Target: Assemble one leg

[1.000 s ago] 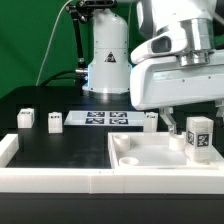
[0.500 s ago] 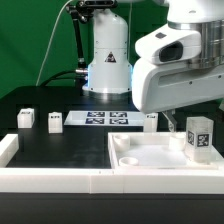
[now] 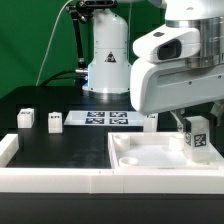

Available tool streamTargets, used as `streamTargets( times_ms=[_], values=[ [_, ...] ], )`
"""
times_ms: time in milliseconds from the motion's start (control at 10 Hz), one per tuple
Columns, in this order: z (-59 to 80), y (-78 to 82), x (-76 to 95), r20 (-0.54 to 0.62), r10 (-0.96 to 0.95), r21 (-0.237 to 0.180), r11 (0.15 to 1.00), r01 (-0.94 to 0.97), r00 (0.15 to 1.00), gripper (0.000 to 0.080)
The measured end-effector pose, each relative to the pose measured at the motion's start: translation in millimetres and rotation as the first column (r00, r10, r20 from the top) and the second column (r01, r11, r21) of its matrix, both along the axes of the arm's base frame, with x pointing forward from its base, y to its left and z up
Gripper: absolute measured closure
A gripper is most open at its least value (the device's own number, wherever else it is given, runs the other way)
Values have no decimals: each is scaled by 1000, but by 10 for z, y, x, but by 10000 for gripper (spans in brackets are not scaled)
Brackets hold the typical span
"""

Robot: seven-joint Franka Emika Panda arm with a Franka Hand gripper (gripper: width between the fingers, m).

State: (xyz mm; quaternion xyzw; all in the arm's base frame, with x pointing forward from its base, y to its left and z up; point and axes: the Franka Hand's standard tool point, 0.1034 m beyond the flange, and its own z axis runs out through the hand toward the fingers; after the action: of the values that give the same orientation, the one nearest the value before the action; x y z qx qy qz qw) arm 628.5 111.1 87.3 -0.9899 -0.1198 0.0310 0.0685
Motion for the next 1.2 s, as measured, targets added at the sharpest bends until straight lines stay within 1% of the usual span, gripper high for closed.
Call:
streamTargets(
  times_ms=[100,300,500,600,800,1000,1200],
  values=[
    [-1,0,0,0,0,0,1000,0,1000,512],
    [-1,3,-1,-3,-19,0,1000,19,1000,512],
    [-8,39,3,-1,-64,-4,998,64,998,512],
    [-12,46,11,-6,-170,-15,985,169,986,512],
    [-18,23,19,-23,-378,-38,926,377,926,511],
    [-18,-1,24,-36,-540,-58,841,538,841,511],
    [-21,-35,30,-37,-723,-67,691,720,690,511]
  ],
)
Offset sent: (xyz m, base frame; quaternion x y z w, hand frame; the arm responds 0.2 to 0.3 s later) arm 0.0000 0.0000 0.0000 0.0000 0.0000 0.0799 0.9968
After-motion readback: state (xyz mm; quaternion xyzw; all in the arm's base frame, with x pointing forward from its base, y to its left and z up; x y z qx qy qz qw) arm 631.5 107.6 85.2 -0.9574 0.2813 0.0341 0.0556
